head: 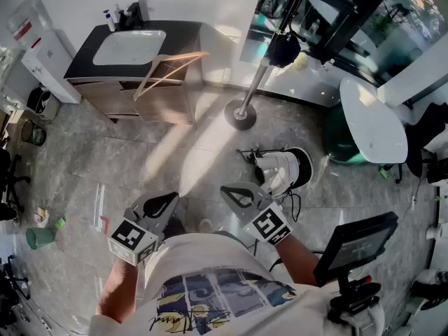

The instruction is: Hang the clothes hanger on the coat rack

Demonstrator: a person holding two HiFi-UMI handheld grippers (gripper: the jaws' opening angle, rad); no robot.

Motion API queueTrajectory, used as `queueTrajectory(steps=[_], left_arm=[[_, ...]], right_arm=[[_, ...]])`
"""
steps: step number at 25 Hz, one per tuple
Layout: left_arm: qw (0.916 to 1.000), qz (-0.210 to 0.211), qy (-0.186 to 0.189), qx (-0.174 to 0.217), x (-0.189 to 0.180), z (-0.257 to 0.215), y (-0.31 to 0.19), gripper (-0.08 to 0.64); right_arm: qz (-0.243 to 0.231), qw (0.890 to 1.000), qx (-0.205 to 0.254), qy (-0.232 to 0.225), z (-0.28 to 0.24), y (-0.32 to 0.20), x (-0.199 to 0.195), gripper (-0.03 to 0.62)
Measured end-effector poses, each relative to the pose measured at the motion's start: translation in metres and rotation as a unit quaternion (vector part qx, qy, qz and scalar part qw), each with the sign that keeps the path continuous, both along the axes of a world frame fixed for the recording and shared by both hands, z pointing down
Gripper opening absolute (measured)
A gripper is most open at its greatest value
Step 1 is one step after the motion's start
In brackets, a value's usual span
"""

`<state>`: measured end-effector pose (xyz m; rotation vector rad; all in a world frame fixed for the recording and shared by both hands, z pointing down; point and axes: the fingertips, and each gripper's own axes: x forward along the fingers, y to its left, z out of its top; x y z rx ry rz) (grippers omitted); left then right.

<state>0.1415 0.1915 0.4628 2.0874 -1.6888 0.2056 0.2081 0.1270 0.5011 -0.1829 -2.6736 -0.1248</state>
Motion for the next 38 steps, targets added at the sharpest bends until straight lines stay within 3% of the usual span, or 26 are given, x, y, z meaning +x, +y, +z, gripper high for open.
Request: queueTrajectory(steps=[8,13,16,21,29,33,38], left_arm=[[0.9998,0.019,0.006,0.004,-0.039,0.016,-0.023,0.002],[0.9979,0.061,0.009,0.023,-0.081,0.024,-0.059,0.003],[0.9967,0.076,0.017,0.022,-0.122,0.029,-0.077,0.003],[0.9964,0.074,0.04,0.011,-0.222,0.046,-0.107,0.031],[0.9938,0.002,0.1,-0.049,-0.38,0.119,-0.157,0.127],[0.988,-0.049,0.117,-0.088,-0.431,0.173,-0.18,0.176],[0.9799,-0.075,0.126,-0.136,-0.458,0.222,-0.211,0.213]], right_arm=[[0.02,1.0,0.013,0.016,0.014,-0.03,-0.035,0.0],[0.057,0.998,0.022,0.033,0.023,-0.059,-0.071,0.002],[0.076,0.996,0.017,0.036,0.019,-0.075,-0.107,0.024],[0.105,0.994,-0.001,0.024,0.009,-0.101,-0.188,0.058],[0.129,0.991,0.007,0.024,-0.004,-0.12,-0.29,0.101],[0.146,0.988,-0.003,0.042,0.005,-0.126,-0.298,0.107],[0.184,0.981,0.011,0.052,0.001,-0.151,-0.293,0.107]])
